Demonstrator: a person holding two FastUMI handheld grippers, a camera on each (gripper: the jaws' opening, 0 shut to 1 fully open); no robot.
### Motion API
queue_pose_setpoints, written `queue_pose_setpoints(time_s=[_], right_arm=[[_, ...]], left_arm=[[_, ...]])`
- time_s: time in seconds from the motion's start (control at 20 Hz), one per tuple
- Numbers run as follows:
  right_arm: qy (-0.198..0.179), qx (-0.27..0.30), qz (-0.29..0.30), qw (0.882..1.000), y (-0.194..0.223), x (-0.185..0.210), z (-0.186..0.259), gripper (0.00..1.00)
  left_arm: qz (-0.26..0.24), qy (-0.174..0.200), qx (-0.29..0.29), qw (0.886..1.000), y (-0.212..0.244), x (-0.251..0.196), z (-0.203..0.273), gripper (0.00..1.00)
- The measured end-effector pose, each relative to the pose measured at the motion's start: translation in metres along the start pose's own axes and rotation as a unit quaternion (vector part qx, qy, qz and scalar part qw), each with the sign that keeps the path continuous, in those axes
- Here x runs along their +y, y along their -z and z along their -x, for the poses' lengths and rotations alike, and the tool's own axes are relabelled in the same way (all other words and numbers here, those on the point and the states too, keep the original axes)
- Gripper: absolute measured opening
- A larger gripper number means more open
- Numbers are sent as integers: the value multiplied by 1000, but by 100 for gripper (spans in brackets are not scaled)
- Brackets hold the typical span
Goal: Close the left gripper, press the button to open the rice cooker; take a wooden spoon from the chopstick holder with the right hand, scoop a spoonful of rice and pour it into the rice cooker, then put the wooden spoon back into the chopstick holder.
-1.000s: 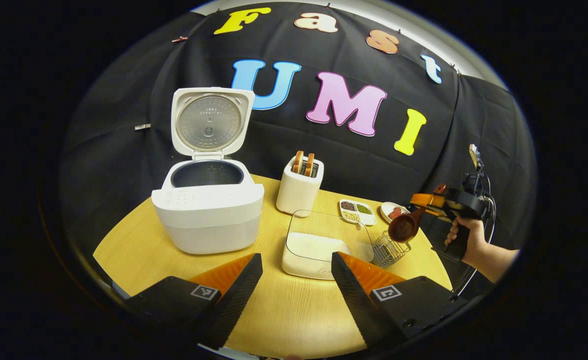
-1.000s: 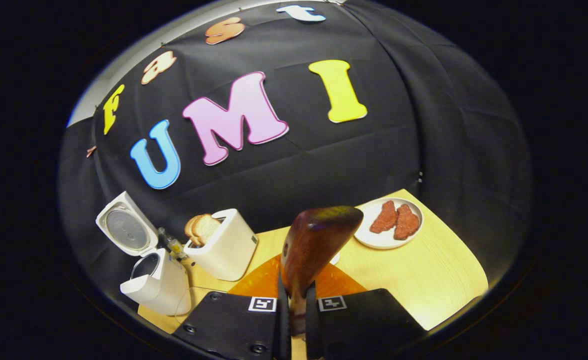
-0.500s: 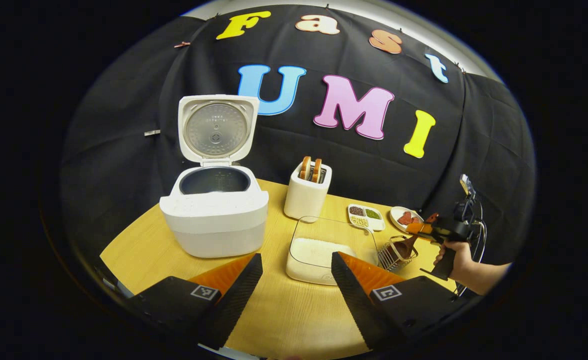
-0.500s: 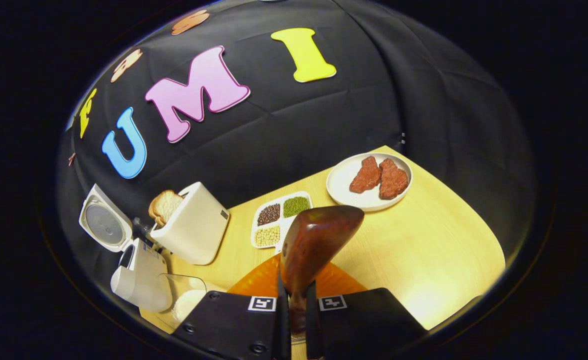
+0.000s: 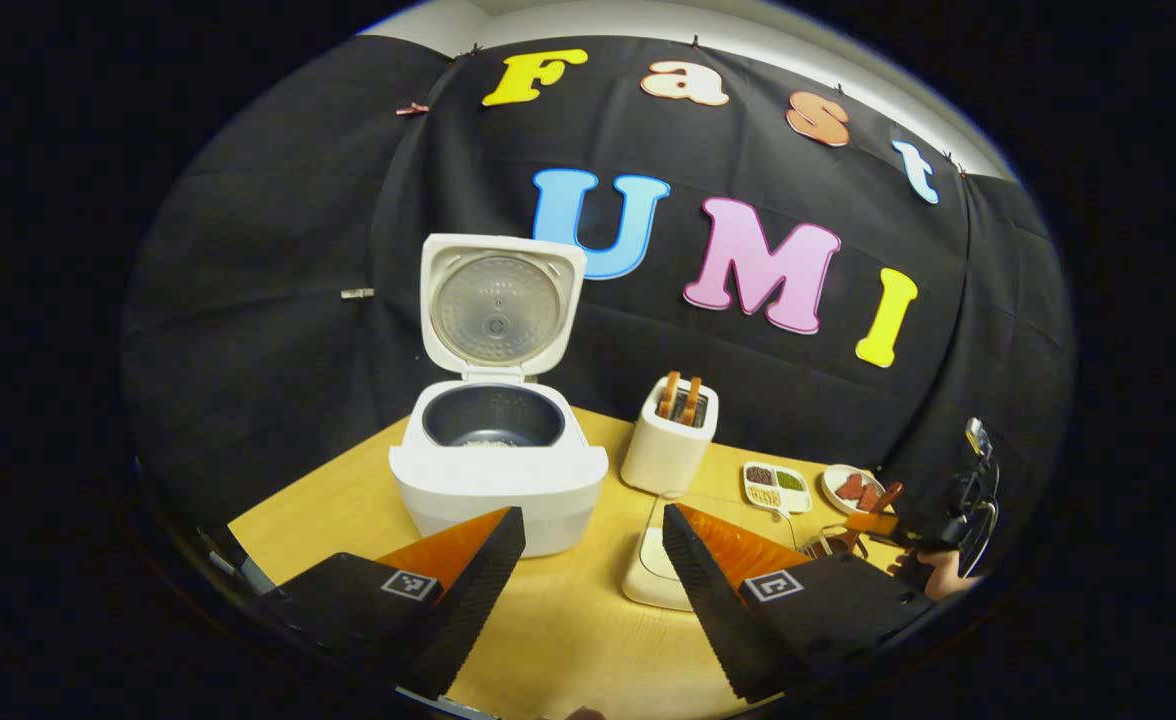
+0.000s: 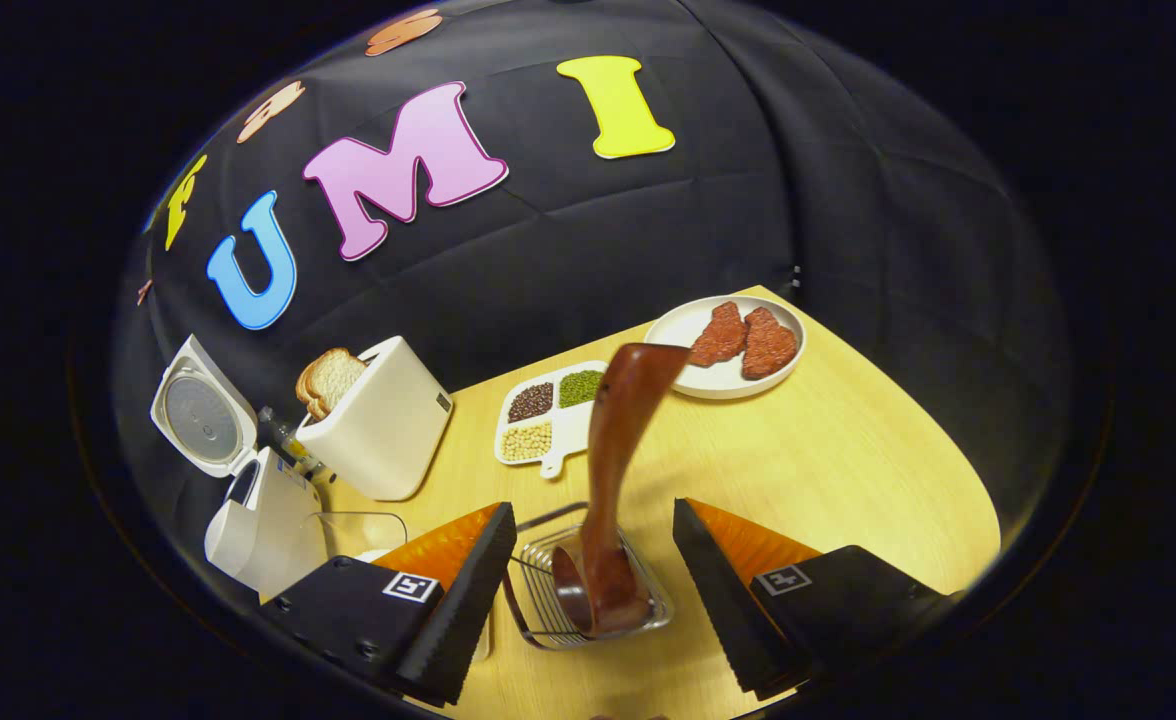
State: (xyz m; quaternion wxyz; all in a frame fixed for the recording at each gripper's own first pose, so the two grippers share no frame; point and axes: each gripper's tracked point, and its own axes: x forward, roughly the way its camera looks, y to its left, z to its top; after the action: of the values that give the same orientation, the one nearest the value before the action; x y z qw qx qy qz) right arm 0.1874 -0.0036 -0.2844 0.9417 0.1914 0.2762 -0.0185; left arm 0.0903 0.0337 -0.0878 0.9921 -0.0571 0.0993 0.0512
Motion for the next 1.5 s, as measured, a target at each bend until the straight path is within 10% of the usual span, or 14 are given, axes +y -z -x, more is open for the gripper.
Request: queue_pose_setpoints(time_s=[0.55,1.5], right_arm=[[39,-133,104,985,-65,-22,117,98],[-3,-164,178,970,-61,74,197,98]], left_arm=[[-41,-11,-74,996,-137,37,-32,95],[-70,-38,-117,990,-312,99,-236,94]])
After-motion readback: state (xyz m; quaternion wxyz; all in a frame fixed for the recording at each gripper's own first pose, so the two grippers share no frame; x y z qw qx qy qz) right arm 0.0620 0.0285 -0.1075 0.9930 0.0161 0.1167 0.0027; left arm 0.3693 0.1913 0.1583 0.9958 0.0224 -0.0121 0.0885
